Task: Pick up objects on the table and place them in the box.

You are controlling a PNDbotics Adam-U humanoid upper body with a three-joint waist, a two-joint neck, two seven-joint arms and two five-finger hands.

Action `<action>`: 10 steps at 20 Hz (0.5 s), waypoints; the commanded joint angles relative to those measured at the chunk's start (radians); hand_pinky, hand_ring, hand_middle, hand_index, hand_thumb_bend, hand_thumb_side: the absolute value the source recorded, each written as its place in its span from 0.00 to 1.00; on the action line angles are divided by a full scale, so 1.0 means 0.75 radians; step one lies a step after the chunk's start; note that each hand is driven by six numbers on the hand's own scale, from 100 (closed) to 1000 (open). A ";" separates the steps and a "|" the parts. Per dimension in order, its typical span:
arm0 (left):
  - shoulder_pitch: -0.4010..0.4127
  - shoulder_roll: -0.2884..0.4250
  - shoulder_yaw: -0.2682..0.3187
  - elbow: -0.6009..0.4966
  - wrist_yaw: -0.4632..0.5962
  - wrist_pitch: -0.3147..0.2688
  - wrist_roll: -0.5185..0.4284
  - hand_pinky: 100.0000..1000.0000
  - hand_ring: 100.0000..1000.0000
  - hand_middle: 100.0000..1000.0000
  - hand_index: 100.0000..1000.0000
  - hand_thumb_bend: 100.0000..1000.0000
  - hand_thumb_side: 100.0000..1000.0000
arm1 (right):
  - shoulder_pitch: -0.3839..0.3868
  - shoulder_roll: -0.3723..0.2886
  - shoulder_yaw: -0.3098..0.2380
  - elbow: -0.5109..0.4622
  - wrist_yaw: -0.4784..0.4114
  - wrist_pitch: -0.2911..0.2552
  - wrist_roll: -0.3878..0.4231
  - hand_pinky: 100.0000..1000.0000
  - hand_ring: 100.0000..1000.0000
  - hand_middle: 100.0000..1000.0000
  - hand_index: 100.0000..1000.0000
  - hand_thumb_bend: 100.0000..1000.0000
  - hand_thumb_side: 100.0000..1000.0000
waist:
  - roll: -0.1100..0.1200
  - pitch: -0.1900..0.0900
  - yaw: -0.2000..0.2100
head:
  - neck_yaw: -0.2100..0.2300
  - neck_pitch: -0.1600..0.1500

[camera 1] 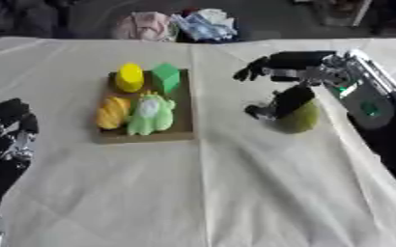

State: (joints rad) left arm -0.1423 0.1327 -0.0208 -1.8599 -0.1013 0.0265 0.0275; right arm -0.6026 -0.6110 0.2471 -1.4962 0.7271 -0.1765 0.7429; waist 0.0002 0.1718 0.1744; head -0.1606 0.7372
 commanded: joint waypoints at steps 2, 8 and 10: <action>-0.013 0.024 0.010 -0.015 -0.004 0.000 0.004 0.69 0.81 0.69 0.79 0.17 0.34 | 0.025 -0.046 -0.064 0.041 0.074 0.024 -0.033 0.85 0.86 0.86 0.96 0.17 0.53 | -0.008 -0.032 -0.002 | 0.005 -0.017; -0.011 0.025 0.012 -0.013 -0.006 0.001 0.006 0.69 0.81 0.69 0.79 0.17 0.34 | 0.085 -0.054 -0.108 0.104 0.140 0.038 -0.061 0.86 0.87 0.87 0.96 0.18 0.54 | -0.008 -0.033 -0.004 | 0.009 -0.019; -0.010 0.025 0.013 -0.012 -0.006 0.002 0.007 0.69 0.81 0.69 0.79 0.17 0.34 | 0.098 -0.055 -0.114 0.114 0.165 0.039 -0.057 0.86 0.87 0.87 0.95 0.20 0.54 | -0.007 -0.032 -0.006 | 0.011 -0.019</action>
State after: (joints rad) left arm -0.1423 0.1329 -0.0199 -1.8559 -0.1052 0.0277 0.0287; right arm -0.5204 -0.6150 0.1762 -1.4112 0.8360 -0.1490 0.7028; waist 0.0002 0.1718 0.1720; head -0.1554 0.7339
